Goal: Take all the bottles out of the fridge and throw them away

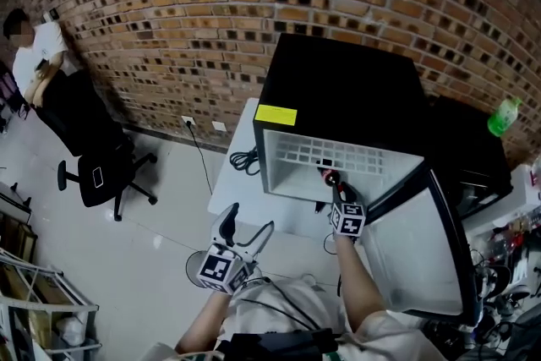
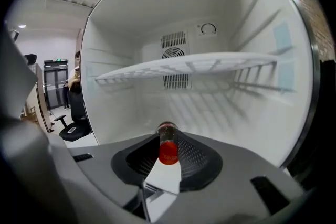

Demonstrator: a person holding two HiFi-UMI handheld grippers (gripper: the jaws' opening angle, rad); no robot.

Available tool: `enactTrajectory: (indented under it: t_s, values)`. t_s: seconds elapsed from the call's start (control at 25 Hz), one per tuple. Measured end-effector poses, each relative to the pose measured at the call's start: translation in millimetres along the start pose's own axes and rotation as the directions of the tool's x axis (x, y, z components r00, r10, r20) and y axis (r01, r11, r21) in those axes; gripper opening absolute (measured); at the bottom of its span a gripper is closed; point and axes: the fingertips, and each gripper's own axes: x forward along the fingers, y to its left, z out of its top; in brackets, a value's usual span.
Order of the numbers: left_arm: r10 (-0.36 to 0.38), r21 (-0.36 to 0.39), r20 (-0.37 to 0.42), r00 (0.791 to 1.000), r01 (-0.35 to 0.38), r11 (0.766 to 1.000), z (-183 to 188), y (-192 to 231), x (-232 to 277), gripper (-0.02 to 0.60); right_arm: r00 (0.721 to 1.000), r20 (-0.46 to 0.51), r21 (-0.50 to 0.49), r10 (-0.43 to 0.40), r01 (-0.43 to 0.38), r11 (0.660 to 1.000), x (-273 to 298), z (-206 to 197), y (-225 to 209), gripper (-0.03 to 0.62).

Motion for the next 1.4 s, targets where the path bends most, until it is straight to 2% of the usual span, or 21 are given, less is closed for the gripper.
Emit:
enactTrajectory:
  t_s: [0.12,0.16,0.36,0.44,0.48,0.52,0.56,0.6,0.68,0.8,0.92,1.0,1.04,1.08,1.12,1.2,1.28,1.4]
  values:
    - [0.044,-0.006,-0.005,0.999,-0.044,0.999,-3,11,-7,0.382,0.998,-0.063,0.027,-0.012,0.013,1.0,6,-29,5,0.103]
    - [0.064,-0.017,-0.007,0.998,-0.064,0.998,-6,16,-10,0.38,0.997,-0.075,0.023,-0.011,0.013,1.0,8,-37,6,0.021]
    - [0.089,-0.055,-0.012,0.996,-0.09,0.994,8,13,-12,0.38,0.998,-0.054,0.002,0.013,-0.013,1.0,25,-50,7,0.036]
    - [0.099,-0.054,-0.018,0.995,-0.1,0.994,1,16,-13,0.38,0.998,-0.062,0.044,-0.001,0.003,0.999,22,-49,7,0.094]
    - [0.105,-0.053,-0.021,0.994,-0.106,0.993,-4,18,-14,0.38,0.998,-0.07,0.066,0.0,0.005,0.998,21,-49,8,0.17]
    - [0.108,-0.053,-0.024,0.994,-0.109,0.993,-7,19,-14,0.38,0.997,-0.08,0.077,0.009,-0.003,0.997,20,-51,10,0.299]
    - [0.106,-0.058,-0.027,0.994,-0.108,0.992,-5,17,-12,0.38,0.996,-0.09,0.072,0.024,-0.018,0.997,20,-53,14,0.324]
    - [0.103,-0.064,-0.028,0.994,-0.104,0.992,-2,14,-10,0.38,0.994,-0.098,0.052,0.041,-0.036,0.998,22,-55,19,0.324]
    - [0.103,-0.065,-0.03,0.994,-0.104,0.992,-3,14,-9,0.38,0.993,-0.101,0.014,0.067,-0.066,0.998,31,-54,29,0.371]
    - [0.122,-0.045,-0.028,0.992,-0.123,0.991,-23,27,-13,0.38,0.992,-0.091,0.037,0.083,-0.08,0.996,53,-38,45,0.417]
    - [0.133,-0.043,-0.022,0.991,-0.134,0.99,-21,30,-21,0.38,0.987,-0.157,0.035,0.027,-0.021,0.999,80,-27,52,0.417]
    - [0.148,-0.043,-0.04,0.988,-0.149,0.988,-13,28,-27,0.38,0.973,-0.228,0.038,-0.034,0.044,0.998,95,-32,41,0.417]
    - [0.162,-0.054,-0.046,0.986,-0.164,0.985,-8,28,-30,0.38,0.963,-0.267,0.046,-0.03,0.044,0.998,103,-39,37,0.425]
    - [0.178,-0.064,-0.047,0.983,-0.181,0.981,-5,31,-34,0.38,0.952,-0.306,0.062,0.0,0.02,0.998,109,-48,37,0.41]
    - [0.194,-0.068,-0.044,0.98,-0.196,0.978,-6,36,-38,0.38,0.941,-0.335,0.086,0.041,-0.013,0.996,113,-55,40,0.365]
    - [0.222,-0.076,-0.034,0.974,-0.224,0.972,-15,49,-47,0.38,0.934,-0.336,0.144,0.118,-0.073,0.987,112,-59,51,0.344]
    - [0.234,-0.1,-0.034,0.972,-0.236,0.966,-13,50,-50,0.38,0.938,-0.283,0.229,0.199,-0.135,0.964,102,-59,59,0.341]
    - [0.227,-0.096,-0.035,0.973,-0.229,0.969,-14,49,-49,0.381,0.943,-0.148,0.398,0.297,-0.218,0.891,76,-49,67,0.339]
